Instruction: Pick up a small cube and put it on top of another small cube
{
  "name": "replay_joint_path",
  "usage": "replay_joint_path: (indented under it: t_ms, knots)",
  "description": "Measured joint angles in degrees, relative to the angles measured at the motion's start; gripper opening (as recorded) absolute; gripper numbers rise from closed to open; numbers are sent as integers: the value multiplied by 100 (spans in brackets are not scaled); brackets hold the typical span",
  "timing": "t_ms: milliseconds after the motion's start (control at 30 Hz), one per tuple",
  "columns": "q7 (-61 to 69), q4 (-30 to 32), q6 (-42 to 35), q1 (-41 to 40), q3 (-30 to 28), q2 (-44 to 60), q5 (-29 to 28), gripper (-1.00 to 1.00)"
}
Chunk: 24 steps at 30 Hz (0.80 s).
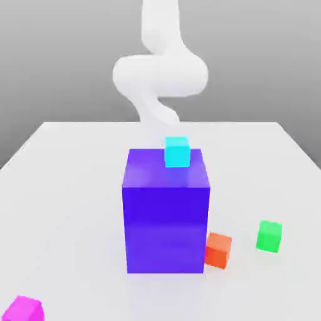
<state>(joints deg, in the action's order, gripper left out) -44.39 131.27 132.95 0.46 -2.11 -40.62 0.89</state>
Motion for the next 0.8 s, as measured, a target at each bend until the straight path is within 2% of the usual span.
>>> replay_joint_path:
  t_ms: [467, 800]
  knots:
    - [1011, -286, 656, 64, -1088, 2937, 773, 0]
    - [1721, -487, 1120, -410, -1351, 5009, 1312, 0]
